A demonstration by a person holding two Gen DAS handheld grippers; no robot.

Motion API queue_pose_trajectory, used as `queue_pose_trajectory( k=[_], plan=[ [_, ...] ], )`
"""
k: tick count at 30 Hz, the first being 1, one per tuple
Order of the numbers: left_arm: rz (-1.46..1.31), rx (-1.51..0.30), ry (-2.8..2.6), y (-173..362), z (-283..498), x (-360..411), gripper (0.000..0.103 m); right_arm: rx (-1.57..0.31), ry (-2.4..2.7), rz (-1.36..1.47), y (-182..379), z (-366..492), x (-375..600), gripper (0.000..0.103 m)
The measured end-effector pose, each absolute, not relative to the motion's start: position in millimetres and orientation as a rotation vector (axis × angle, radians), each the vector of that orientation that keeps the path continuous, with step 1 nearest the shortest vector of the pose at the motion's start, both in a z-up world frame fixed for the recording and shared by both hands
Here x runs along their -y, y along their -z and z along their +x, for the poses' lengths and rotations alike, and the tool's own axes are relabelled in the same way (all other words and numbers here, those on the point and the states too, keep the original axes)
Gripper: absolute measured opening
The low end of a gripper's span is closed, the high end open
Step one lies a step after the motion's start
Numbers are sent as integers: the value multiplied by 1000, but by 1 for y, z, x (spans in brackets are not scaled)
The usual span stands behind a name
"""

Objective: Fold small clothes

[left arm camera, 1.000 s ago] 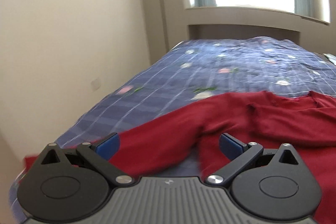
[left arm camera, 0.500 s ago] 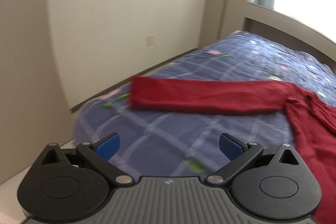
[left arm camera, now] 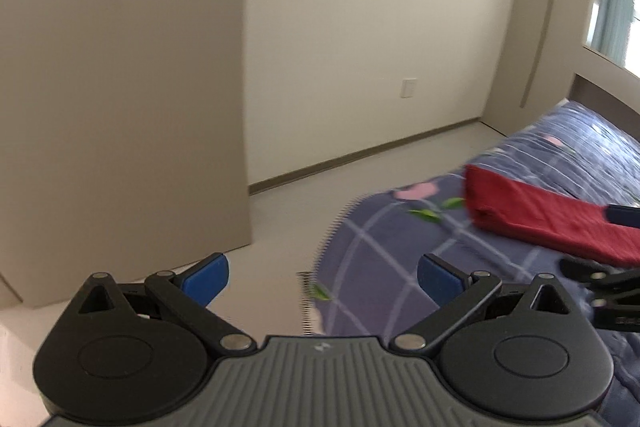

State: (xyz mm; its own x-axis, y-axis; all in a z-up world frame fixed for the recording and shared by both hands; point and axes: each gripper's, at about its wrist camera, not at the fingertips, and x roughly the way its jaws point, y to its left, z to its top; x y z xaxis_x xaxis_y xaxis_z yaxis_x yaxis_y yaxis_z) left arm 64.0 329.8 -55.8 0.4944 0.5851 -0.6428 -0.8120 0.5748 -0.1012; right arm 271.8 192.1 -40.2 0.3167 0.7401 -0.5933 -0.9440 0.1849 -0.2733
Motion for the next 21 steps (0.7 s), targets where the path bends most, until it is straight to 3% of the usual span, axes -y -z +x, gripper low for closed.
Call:
queue_pose_trajectory(
  k=[4,6,8,10,16,21],
  plan=[
    [-471,-591,-906,62,50,-343,103,-367,-1303,-711,44,267,-227,71],
    [-492,-587,-915,63,44,-347,103,-395,-1323,-693,43,271,-236,55],
    [-508,-584,-922,63,40,-350,103,-444,-1320,-656,39,280,-241,30],
    [-514,-585,-923,63,39,-350,103,-484,-1318,-612,32,289,-245,14],
    [-557,-596,-919,62,47,-343,103,-528,-1230,-515,-18,325,-249,9],
    [-586,-598,-848,57,58,-325,103,-446,-1080,-277,-105,389,-203,9]
  ],
)
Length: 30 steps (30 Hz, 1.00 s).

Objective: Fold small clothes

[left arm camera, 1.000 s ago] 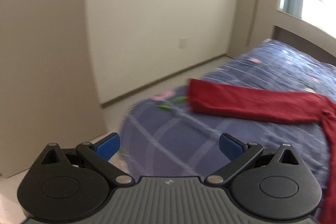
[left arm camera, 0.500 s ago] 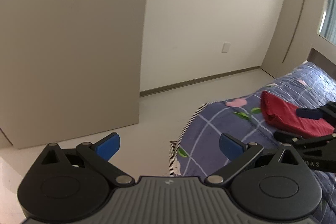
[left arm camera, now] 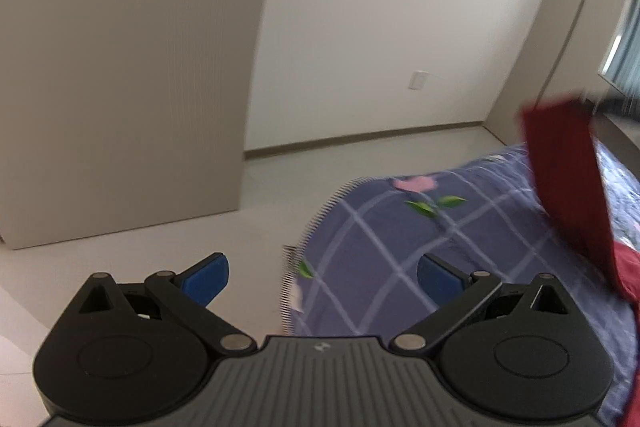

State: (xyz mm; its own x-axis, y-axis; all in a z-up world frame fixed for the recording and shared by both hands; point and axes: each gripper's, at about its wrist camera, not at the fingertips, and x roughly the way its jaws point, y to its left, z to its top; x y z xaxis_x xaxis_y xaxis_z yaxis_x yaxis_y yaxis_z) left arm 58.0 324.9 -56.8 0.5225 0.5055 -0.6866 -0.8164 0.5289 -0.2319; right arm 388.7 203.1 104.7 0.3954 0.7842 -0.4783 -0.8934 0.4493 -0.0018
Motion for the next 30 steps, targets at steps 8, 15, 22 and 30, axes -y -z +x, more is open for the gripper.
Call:
queue_pose_trajectory(
  k=[8,15,22,30],
  plan=[
    [-568,-665,-747,55,91,-288,103,-285,-636,-73,-194,471,-49,9],
    [-508,-703,-673,48,116,-254,103,-299,-352,18,-161,495,112,9],
    [-419,-736,-627,40,149,-226,103,-419,-165,97,-66,481,239,9],
    [-240,-686,-402,21,218,-181,103,-534,-117,145,26,458,256,10]
  ],
)
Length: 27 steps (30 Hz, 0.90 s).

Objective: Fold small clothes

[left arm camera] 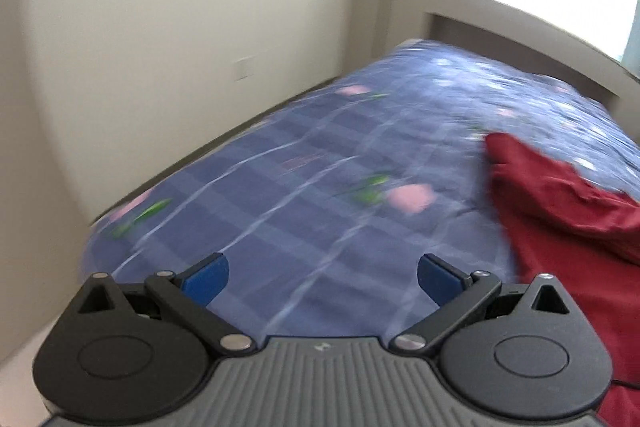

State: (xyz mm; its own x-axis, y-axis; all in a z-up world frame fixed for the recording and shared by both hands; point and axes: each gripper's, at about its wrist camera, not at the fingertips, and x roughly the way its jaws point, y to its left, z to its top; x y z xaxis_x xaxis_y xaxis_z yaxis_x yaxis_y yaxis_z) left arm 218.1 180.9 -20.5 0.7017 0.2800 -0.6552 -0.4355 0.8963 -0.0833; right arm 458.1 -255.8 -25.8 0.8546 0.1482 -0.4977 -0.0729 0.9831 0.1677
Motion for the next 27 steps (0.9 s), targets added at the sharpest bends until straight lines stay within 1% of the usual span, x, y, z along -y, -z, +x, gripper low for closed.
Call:
queue_pose_trajectory(
  k=[6,8,9,10,11,12,13,14,16,17,20,21,22,24,25,26,27],
  plan=[
    [-86,-663,-186,23,290,-151,103,-588,-134,217,53,452,285,15],
    [0,-678,-159,29,313,-141,103,-590,-167,249,60,449,293,20],
    [35,-680,-161,32,321,-135,103,-591,-186,265,65,447,296,20],
    [67,-681,-166,36,329,-129,103,-593,-203,280,69,444,298,24],
    [91,-689,-164,40,337,-124,103,-601,-222,300,73,442,301,34],
    [107,-703,-152,45,343,-120,103,-601,-236,319,75,440,302,38],
    [118,-713,-138,49,348,-118,103,-592,-248,334,75,439,304,46],
    [132,-722,-123,51,354,-116,103,-585,-256,344,74,439,305,59],
    [170,-728,-100,58,361,-107,103,-566,-273,346,69,440,306,72],
    [196,-726,-86,60,363,-103,102,-561,-277,333,67,443,306,74],
    [286,-714,-54,65,367,-89,102,-598,-278,301,67,464,305,75],
    [315,-707,-44,66,368,-85,102,-624,-279,301,69,473,304,74],
    [338,-702,-40,67,370,-80,102,-632,-288,302,71,479,302,68],
    [372,-694,-37,68,371,-74,102,-646,-314,281,69,487,295,41],
    [379,-690,-32,68,370,-72,102,-647,-324,274,67,488,293,17],
    [380,-682,-24,68,369,-71,102,-638,-335,280,63,487,292,8],
    [381,-673,-15,67,369,-71,102,-623,-351,301,59,485,293,8]
  ],
)
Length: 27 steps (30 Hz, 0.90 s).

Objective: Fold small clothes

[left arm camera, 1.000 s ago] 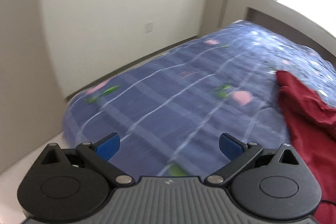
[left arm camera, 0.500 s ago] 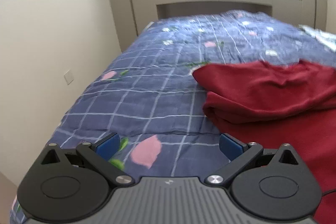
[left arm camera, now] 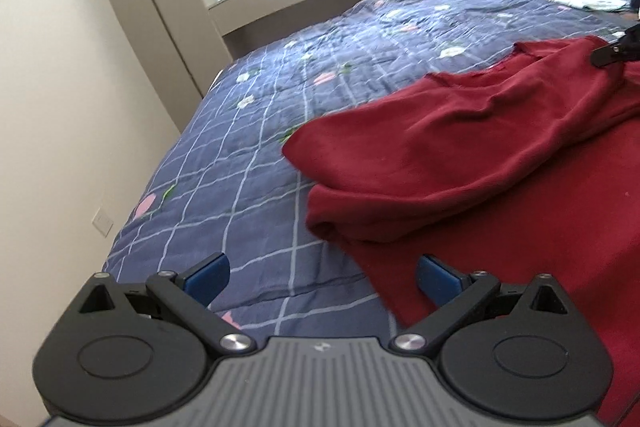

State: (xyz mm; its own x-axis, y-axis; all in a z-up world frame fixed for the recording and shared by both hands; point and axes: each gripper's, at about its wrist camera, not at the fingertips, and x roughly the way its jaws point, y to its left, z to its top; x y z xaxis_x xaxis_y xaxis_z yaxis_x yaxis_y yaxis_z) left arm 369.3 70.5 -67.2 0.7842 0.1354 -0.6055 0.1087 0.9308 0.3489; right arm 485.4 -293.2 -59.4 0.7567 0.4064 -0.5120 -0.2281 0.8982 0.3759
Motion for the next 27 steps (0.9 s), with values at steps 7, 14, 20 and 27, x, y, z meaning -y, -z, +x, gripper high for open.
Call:
queue_pose_trajectory(
  k=[7,14,20,27],
  plan=[
    [460,-650,-3,76,380,-68,91,-530,-394,426,17,475,313,4],
    [525,-602,11,78,394,-62,67,-466,-385,370,-17,471,326,4],
    [503,-574,72,77,397,-58,27,-513,-379,317,-4,464,321,4],
    [380,-521,13,69,387,-70,4,-615,-337,347,34,459,316,4]
  ],
)
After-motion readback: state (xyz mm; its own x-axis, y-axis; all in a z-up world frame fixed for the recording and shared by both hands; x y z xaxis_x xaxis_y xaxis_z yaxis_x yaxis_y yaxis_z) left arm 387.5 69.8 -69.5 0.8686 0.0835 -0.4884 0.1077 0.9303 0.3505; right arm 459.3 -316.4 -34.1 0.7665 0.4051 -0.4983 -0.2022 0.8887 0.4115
